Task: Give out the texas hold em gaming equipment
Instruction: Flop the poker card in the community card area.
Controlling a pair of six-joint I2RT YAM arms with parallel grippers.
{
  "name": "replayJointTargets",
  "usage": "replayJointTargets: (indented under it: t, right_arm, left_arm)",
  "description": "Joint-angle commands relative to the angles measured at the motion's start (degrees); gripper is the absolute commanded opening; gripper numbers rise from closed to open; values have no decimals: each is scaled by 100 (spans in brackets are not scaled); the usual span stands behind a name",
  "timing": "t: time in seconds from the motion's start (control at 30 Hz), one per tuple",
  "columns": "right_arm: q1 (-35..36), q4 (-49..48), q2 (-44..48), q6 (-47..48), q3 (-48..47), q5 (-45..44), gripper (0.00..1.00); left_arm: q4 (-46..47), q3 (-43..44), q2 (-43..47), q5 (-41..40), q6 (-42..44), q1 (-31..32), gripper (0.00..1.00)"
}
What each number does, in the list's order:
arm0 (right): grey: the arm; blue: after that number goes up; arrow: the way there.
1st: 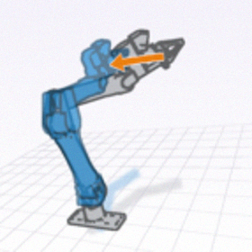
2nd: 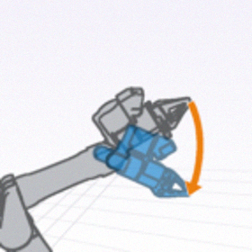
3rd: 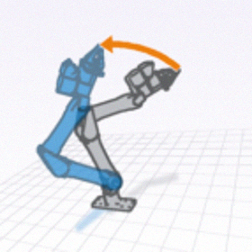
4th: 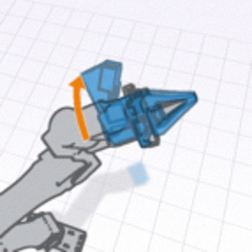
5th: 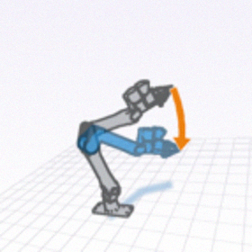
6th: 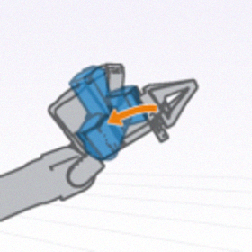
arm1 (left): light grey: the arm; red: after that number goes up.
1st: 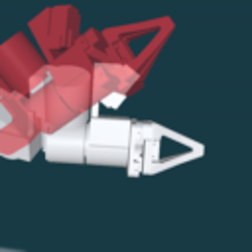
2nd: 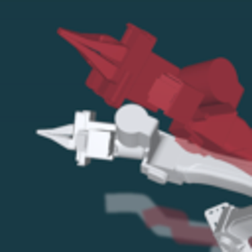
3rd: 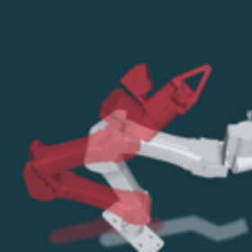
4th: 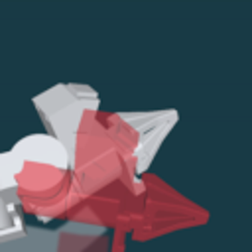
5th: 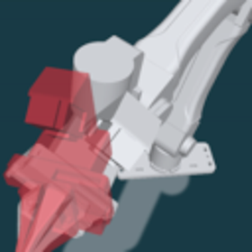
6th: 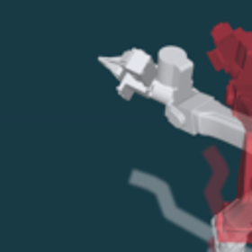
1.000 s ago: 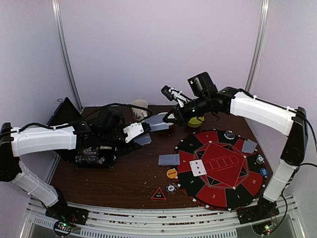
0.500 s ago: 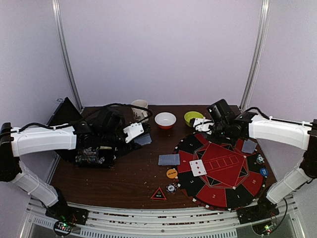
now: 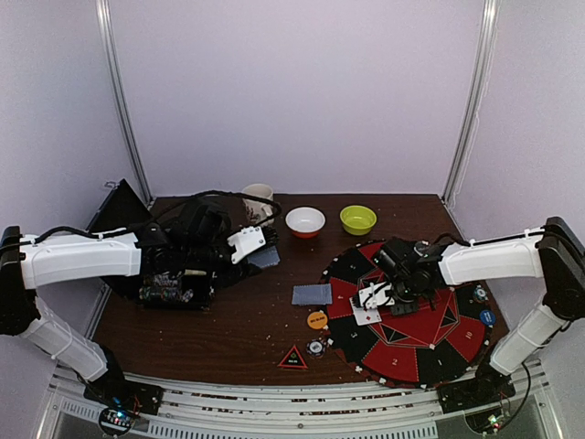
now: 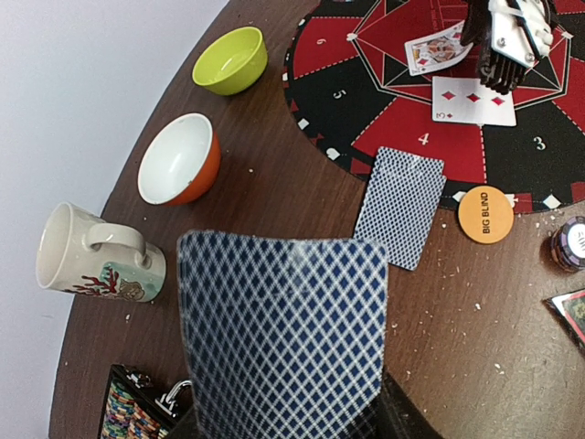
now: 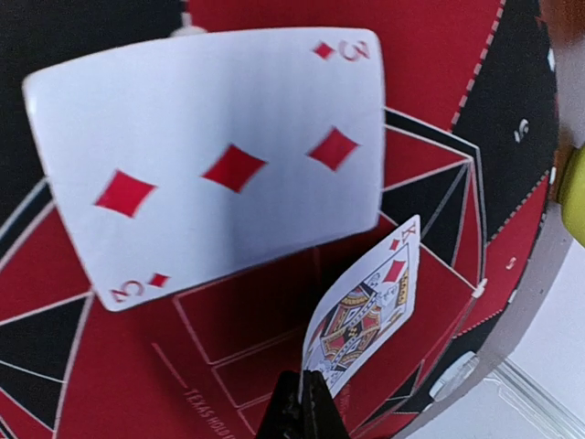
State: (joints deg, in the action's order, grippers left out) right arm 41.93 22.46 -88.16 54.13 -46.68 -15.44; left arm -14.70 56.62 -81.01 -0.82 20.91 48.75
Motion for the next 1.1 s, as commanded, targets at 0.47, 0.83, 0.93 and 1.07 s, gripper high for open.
replayJointTargets:
  t: [0.47,0.83,0.93,1.07]
  right_arm:
    - [34,1234,-537,-436,-464,744,0]
    - [87,1464,-434,-589,-428,1093,0]
    - [103,1477,-410,-557,-383,1141,0]
    - [123,1394,-422,-506,-350,1113,0]
  left_arm:
    - [204,51,53,69,-34,20,45]
    - [196,62,24,82,-34,20,45]
    - [191,67,24,82,-34,21,45]
    - [191,63,41,91,-34,25,45]
